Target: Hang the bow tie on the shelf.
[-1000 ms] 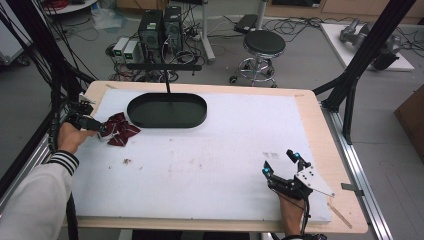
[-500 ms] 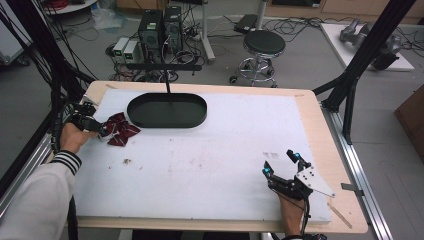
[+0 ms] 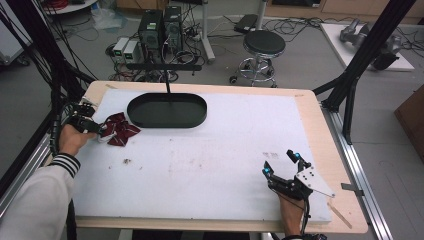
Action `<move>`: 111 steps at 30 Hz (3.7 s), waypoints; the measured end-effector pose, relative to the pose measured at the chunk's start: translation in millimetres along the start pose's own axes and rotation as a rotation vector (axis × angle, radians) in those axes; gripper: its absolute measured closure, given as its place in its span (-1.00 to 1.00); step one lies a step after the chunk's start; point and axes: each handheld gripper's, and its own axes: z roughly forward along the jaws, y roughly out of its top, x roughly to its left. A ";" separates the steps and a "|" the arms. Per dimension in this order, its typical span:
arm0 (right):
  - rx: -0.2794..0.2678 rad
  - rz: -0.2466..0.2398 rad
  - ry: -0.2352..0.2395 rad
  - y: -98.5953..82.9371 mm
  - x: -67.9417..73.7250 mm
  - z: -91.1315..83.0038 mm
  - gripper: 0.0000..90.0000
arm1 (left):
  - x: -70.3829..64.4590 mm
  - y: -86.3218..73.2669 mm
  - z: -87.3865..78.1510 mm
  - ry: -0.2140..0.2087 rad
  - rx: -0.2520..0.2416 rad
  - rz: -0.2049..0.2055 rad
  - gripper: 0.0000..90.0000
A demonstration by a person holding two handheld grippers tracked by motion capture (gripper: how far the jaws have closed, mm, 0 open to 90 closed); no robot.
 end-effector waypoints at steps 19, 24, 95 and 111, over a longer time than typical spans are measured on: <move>-0.001 -0.005 -0.008 0.0 0.4 -0.2 -0.74 | -1.4 -4.7 -34.9 0.010 -0.387 0.060 0.90; -0.001 -0.001 -0.008 0.0 0.6 -0.3 -0.74 | -3.9 -7.6 -44.0 -0.033 -0.563 0.090 0.90; -0.001 0.003 -0.012 -0.2 0.6 -0.6 -0.74 | -66.1 103.5 -78.2 -0.043 -0.849 0.282 0.93; -0.003 -0.003 -0.013 -0.2 1.0 -0.9 -0.74 | -56.2 114.6 -57.1 0.012 -0.753 0.234 0.91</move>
